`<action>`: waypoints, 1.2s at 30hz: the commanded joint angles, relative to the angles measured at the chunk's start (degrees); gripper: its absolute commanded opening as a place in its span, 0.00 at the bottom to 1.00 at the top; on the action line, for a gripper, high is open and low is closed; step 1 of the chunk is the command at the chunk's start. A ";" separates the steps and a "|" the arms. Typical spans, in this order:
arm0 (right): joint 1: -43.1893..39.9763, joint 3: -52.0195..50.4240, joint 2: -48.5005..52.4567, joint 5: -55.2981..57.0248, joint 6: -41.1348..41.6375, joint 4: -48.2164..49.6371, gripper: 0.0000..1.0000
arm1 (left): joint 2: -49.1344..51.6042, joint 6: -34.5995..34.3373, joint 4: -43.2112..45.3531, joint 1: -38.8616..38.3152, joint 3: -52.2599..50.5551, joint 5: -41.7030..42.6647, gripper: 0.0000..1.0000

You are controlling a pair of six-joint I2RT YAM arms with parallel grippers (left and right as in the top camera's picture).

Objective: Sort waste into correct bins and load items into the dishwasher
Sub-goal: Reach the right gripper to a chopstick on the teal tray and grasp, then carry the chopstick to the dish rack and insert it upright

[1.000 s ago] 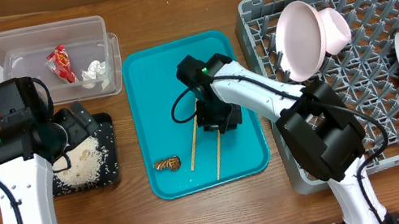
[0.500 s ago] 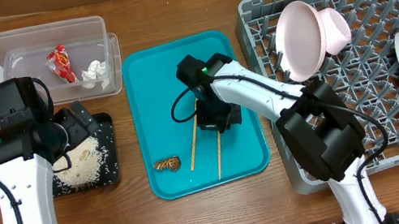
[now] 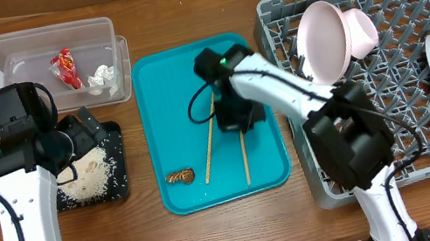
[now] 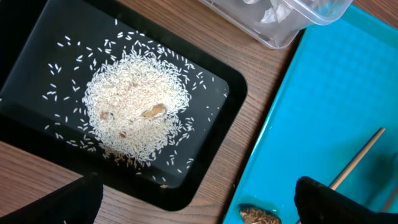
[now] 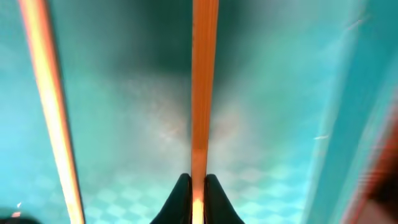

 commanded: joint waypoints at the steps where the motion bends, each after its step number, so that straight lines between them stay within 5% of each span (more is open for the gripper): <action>1: -3.65 3.61 -8.87 2.14 -11.37 -1.81 0.04 | 0.55 0.42 0.07 0.22 0.59 0.46 1.00; 15: -18.21 1.07 -16.92 5.70 -24.90 -12.59 0.04 | 0.55 0.02 0.66 0.22 0.59 0.50 1.00; 36: -18.32 -9.66 -16.76 2.08 -27.78 -4.52 0.04 | 0.55 0.02 0.46 0.22 0.59 0.48 1.00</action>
